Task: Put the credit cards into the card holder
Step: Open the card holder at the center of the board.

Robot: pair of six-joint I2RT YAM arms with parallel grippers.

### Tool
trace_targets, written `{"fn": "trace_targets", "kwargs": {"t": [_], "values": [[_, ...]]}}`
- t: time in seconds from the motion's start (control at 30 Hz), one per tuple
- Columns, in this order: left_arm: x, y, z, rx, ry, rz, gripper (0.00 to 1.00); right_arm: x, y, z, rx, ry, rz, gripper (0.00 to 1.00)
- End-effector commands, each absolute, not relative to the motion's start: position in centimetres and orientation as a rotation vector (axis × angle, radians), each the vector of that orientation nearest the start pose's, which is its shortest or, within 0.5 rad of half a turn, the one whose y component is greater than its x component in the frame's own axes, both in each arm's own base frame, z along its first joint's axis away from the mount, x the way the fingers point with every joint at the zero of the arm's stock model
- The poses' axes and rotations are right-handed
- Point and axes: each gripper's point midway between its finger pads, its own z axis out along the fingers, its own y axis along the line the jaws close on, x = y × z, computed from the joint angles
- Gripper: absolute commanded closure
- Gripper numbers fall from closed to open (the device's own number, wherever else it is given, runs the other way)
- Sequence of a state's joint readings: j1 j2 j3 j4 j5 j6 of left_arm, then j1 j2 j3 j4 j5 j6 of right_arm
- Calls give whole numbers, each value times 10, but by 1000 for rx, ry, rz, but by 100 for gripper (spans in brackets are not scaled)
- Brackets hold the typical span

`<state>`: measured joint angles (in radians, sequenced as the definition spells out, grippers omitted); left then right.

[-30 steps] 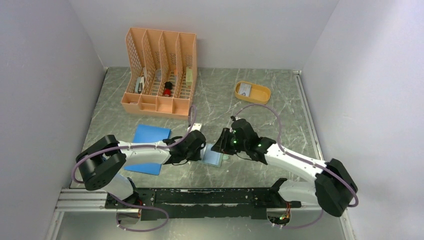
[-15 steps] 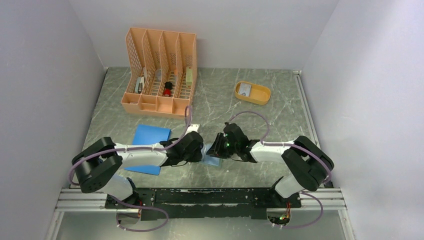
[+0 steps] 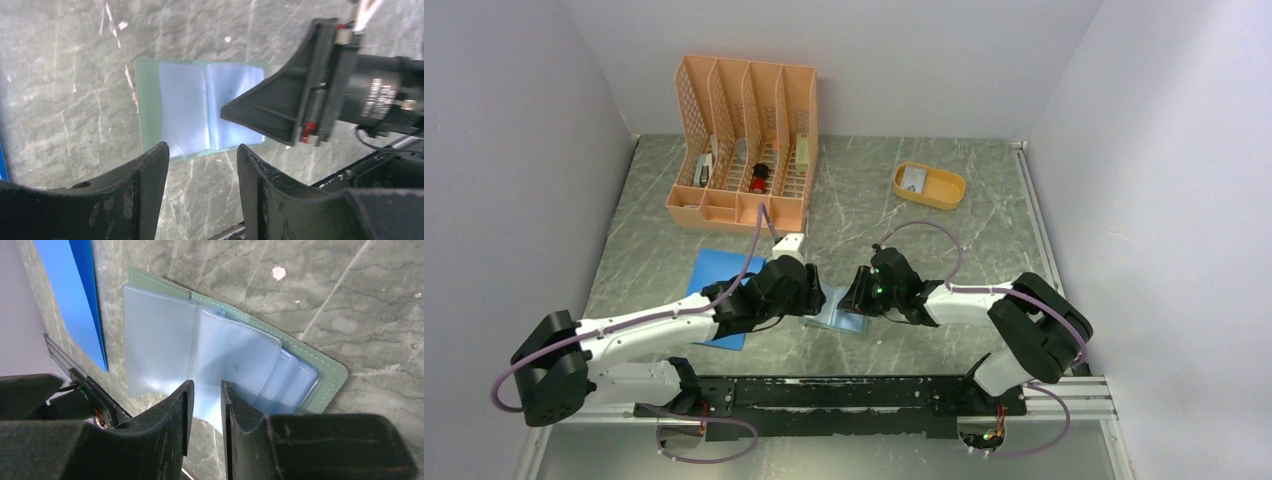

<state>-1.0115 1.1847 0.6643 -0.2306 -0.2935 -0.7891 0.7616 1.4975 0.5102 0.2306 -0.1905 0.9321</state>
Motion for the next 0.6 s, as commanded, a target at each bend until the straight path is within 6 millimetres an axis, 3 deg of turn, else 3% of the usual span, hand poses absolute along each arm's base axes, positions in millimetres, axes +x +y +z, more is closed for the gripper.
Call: {"fn": "trace_targets", "kwargs": {"t": [0.0, 0.1, 0.17, 0.4, 0.57], "values": [[197, -290, 136, 238, 2237, -718, 45, 197, 258, -5, 81, 2642, 781, 69], [193, -318, 132, 319, 2260, -820, 51, 197, 259, -6, 67, 2647, 776, 69], [193, -327, 117, 323, 2302, -820, 57, 197, 257, -6, 60, 2653, 764, 69], [202, -304, 45, 198, 2453, -624, 72, 192, 249, -4, 50, 2656, 731, 69], [203, -282, 21, 135, 2489, -553, 73, 189, 245, -1, 70, 2656, 735, 69]]}}
